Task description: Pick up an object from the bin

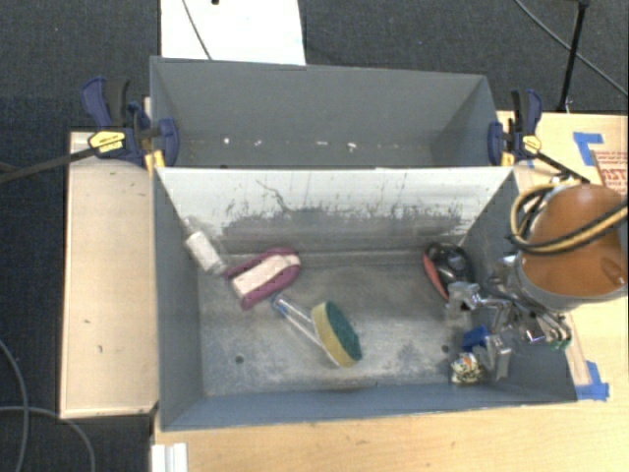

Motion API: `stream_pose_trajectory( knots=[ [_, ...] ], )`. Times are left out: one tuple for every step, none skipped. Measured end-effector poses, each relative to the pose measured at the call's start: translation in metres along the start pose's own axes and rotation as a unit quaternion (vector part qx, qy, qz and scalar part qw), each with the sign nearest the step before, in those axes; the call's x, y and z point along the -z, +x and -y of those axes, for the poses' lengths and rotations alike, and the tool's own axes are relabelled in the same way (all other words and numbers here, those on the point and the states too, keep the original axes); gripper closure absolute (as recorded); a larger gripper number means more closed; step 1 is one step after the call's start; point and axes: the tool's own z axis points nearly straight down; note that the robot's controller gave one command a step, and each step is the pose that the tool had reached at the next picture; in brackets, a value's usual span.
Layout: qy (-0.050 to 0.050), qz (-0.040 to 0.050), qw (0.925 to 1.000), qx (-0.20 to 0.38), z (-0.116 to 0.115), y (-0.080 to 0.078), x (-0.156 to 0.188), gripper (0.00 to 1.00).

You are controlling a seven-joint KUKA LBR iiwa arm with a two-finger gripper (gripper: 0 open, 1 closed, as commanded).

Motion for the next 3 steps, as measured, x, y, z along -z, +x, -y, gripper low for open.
stream_pose_trajectory(
  knots=[
    [-0.001, 0.0016, 1.0000, 0.002, -0.0024, -0.0019, -0.0002, 1.00],
    [0.000, -0.0018, 1.0000, 0.002, -0.0004, 0.0012, -0.0021, 0.00],
    [0.000, -0.0017, 1.0000, 0.002, 0.0000, 0.0014, -0.0016, 1.00]
  ],
)
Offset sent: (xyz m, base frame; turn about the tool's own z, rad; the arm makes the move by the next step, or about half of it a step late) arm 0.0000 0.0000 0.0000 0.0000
